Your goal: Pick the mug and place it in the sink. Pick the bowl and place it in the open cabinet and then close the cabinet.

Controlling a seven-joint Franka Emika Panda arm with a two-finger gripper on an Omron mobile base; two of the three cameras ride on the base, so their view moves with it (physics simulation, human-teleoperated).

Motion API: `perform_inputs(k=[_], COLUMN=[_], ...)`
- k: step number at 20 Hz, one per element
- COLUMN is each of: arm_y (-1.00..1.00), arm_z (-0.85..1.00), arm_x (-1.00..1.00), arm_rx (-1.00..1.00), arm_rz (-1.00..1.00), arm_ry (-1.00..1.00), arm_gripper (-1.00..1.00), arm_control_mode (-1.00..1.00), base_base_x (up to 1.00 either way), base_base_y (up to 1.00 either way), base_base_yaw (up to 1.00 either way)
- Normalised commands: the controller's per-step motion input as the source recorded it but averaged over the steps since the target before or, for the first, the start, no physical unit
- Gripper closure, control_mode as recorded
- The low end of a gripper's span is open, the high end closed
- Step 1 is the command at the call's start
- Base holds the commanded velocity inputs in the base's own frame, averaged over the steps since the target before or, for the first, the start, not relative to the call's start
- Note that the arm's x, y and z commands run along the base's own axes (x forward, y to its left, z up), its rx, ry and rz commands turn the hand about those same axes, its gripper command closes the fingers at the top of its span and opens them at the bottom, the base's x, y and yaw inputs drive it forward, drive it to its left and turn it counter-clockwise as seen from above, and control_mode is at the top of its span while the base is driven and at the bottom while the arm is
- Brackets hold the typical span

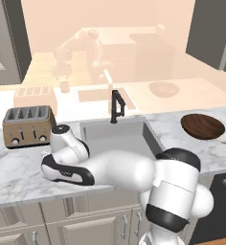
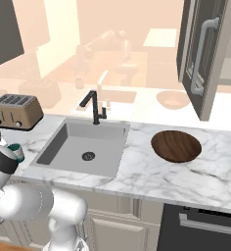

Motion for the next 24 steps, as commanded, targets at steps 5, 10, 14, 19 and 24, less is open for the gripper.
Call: perform_inputs(k=[5, 10, 14, 19, 24], arm_y=[0.06, 0.17, 0.22, 0.05, 0.02], arm_z=[-0.02, -0.10, -0.19, -0.14, -0.11], arm_x=[0.14, 0.07, 0.03, 0.03, 0.07], arm_rx=[0.00, 0.00, 0.00, 0.00, 0.00], arm_rz=[-0.01, -0.01, -0.01, 0.00, 0.00], arm_ry=[0.00, 0.00, 0.00, 0.00, 0.00], arm_gripper=[-1.00, -1.00, -1.00, -1.00, -1.00], arm_control_mode=[-1.00, -1.00, -1.00, -1.00, -1.00], base_base_x=[0.00, 0.00, 0.00, 0.00, 0.00], base_base_y=[0.00, 0.00, 0.00, 0.00, 0.00], base_base_yaw=[0.00, 0.00, 0.00, 0.00, 0.00])
